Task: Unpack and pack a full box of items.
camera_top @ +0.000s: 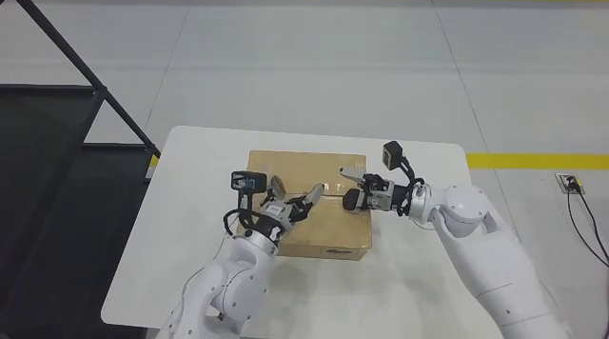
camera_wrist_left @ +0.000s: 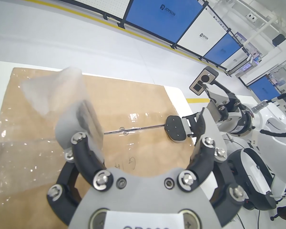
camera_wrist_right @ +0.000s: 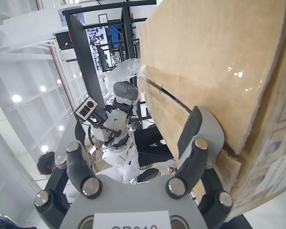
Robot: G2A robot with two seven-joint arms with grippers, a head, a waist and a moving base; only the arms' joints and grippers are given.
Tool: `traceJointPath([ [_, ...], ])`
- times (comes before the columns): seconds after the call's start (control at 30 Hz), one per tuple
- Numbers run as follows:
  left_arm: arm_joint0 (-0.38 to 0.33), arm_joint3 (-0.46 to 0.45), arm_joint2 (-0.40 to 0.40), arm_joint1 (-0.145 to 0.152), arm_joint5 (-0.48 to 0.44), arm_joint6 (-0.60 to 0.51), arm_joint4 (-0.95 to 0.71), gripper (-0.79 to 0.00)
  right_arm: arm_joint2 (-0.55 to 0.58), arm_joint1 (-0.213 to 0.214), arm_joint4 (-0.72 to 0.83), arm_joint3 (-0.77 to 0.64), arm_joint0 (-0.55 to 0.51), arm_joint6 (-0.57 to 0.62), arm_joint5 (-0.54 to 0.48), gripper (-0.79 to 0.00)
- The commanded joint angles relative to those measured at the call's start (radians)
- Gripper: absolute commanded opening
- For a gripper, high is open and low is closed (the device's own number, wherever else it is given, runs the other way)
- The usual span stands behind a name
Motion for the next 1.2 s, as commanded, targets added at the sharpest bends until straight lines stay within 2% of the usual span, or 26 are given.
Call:
traceJointPath([
  [0.0, -0.010, 0.010, 0.011, -0.003, 0.006, -0.009, 0.011, 0.000, 0.000, 0.001, 0.000, 0.000, -0.001, 0.001, -0.001, 0.000],
  [0.53, -0.075, 0.111, 0.068, -0.031, 0.036, -0.038, 0.052, 0.000, -0.002, 0.005, -0.002, -0.010, -0.014, 0.009, -0.012, 0.000],
  [0.83, -0.091, 0.151, 0.063, -0.040, 0.041, -0.044, 0.053, 0.000, 0.000, 0.008, -0.007, -0.021, -0.020, 0.011, -0.021, 0.000],
  [1.17, -0.044, 0.095, 0.024, -0.038, 0.025, -0.045, 0.058, 0.000, -0.004, 0.009, -0.005, -0.017, -0.011, 0.015, -0.024, 0.000],
])
